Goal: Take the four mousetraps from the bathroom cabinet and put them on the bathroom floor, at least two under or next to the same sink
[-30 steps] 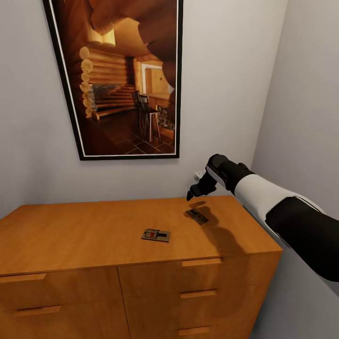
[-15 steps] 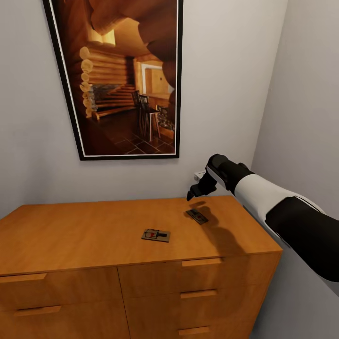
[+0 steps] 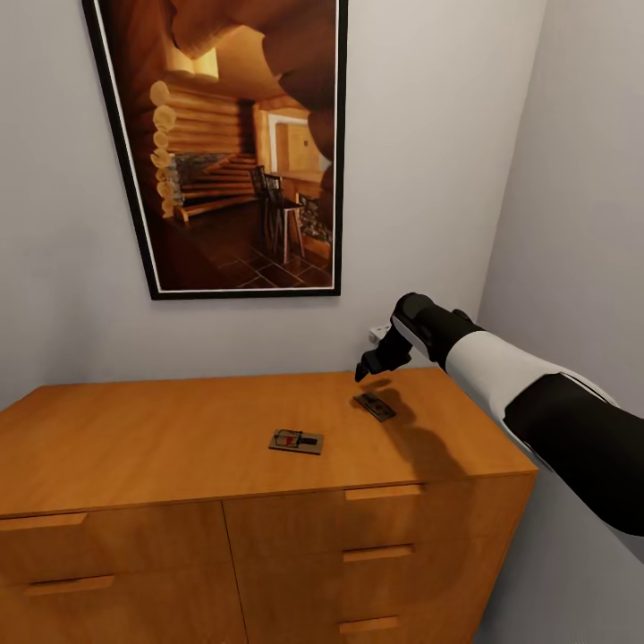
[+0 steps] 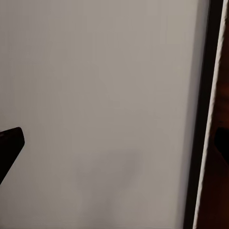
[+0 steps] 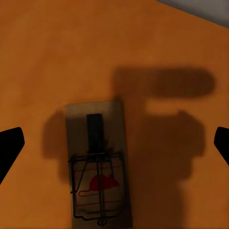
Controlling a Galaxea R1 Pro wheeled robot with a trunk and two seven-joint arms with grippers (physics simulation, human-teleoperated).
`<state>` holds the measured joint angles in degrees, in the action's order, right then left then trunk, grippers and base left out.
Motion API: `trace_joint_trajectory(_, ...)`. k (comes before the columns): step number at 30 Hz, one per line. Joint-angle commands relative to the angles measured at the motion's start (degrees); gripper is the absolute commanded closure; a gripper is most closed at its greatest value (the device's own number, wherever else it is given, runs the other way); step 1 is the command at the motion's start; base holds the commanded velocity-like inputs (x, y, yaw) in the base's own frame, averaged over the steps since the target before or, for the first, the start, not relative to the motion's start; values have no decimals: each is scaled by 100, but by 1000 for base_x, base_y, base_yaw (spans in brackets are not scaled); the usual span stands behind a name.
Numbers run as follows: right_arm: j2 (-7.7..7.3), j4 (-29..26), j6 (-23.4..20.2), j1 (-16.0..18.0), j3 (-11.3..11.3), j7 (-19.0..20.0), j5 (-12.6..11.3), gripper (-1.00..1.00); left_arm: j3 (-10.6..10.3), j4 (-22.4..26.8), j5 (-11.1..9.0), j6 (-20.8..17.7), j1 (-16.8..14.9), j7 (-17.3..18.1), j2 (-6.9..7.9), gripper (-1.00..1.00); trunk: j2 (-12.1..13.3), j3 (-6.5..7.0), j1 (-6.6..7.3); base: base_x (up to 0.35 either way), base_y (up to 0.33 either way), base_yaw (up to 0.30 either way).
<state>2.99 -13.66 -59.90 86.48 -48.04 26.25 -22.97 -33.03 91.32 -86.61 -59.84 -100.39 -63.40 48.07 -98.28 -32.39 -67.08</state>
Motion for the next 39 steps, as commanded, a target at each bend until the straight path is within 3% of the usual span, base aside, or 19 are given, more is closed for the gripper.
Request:
trace_joint_trajectory(1,0,-1,-10,9,-47,12,-32,-100,-19,4,-49,-16,-16,-59,8,-100,-4,-7,0,0,0,0)
trace_joint_trajectory(9,0,1,-10,9,-47,12,-32,-100,-19,4,-49,-16,-16,-59,9,-100,-244,-115,-132,0,0,0)
trace_joint_trajectory(39,90,105,-10,-15,-47,12,-45,-100,-19,6,-49,-16,-16,-58,5,-100,-244,-115,-132,0,0,0)
